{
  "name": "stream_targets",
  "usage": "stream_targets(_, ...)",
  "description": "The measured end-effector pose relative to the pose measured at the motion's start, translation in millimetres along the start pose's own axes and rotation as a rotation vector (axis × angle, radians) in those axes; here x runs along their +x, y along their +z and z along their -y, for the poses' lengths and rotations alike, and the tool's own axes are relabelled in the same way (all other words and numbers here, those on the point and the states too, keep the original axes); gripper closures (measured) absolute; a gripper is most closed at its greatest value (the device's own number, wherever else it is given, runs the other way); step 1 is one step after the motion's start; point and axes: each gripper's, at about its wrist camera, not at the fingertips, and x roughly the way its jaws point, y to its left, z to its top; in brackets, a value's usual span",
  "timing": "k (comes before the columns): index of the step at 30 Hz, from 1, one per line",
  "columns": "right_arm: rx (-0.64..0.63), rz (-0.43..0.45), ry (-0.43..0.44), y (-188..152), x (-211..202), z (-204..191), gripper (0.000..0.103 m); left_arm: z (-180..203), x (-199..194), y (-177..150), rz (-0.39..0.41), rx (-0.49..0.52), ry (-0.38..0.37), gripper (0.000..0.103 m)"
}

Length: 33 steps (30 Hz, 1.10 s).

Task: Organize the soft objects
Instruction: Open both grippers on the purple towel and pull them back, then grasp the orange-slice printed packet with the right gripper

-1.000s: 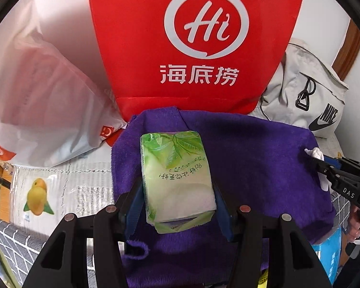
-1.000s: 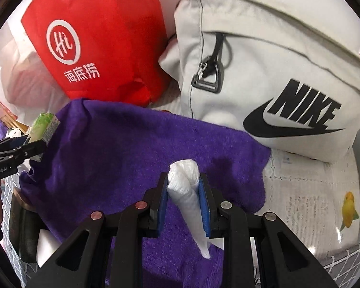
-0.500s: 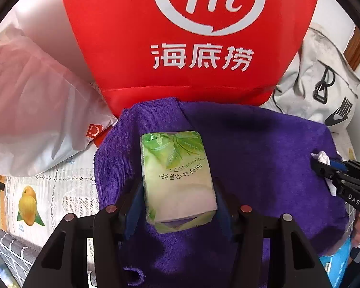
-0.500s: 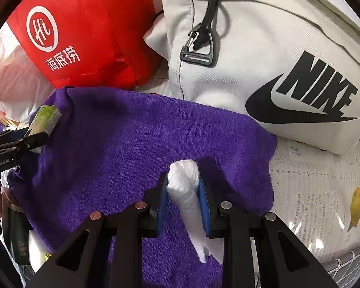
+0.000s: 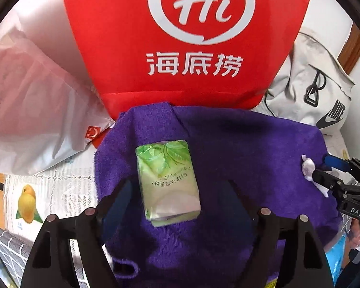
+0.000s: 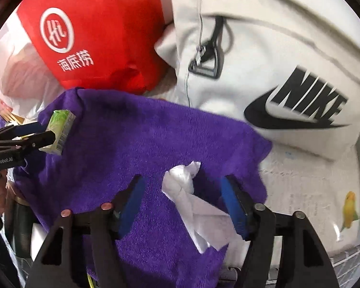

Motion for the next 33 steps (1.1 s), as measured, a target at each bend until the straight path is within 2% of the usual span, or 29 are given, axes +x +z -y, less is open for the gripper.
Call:
stream_targets(7,0.023,0.058,0.004,-8.2,-41.2,-0.4,0.037,-0.6,-34.3,-17.9,0.031,-0.014,0.023,0.025)
stream_targets(14,0.020,0.122,0.010,-40.8,-96.2,-15.1,0.037,1.2,-85.0,-57.0,0.079,-0.005,0.030,0.025)
stream_targets(25,0.024,0.177,0.024,-139.1,-161.8,-35.2,0.036,19.2,-153.3,-142.3,0.138,0.009,-0.009,0.025)
stream_targets(33,0.042,0.144,0.008,-217.5,-175.8,-38.2,0.036,33.8,-171.5,-190.8,0.165,0.008,-0.036,0.025)
